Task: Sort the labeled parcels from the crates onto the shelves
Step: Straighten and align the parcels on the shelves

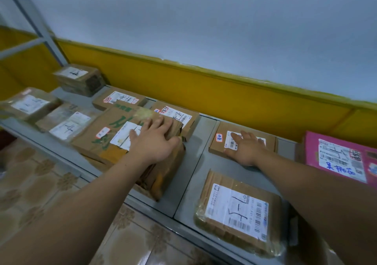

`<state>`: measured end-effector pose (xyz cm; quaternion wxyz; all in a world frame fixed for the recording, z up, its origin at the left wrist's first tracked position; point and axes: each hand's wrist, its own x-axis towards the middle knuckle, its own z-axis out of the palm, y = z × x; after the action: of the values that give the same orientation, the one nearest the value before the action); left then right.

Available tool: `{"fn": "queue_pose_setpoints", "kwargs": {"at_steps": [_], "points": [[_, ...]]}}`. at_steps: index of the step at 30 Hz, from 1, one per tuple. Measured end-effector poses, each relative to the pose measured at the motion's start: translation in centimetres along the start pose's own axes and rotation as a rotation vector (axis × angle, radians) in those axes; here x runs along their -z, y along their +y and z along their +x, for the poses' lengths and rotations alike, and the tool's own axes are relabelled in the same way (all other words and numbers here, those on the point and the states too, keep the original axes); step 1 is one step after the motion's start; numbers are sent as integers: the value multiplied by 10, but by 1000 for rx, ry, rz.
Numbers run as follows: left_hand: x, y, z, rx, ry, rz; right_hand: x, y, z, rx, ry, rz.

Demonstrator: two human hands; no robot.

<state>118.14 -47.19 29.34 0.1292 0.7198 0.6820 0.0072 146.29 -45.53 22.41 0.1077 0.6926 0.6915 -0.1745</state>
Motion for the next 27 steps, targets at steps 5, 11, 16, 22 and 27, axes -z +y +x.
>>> {"fn": "queue_pose_setpoints", "kwargs": {"at_steps": [5, 11, 16, 22, 27], "points": [[24, -44, 13, -31, 157, -243, 28, -62, -5, 67, 104, 149], [47, -158, 37, 70, 62, -37, 44, -166, -17, 109, 227, 438], [45, -198, 36, -19, -103, -272, 32, -223, -18, -58, 200, 529], [42, -194, 34, -105, -129, -422, 28, -233, -33, -201, 236, 585], [35, -186, 34, -140, -131, -426, 26, -228, -41, -256, 280, 568]]}}
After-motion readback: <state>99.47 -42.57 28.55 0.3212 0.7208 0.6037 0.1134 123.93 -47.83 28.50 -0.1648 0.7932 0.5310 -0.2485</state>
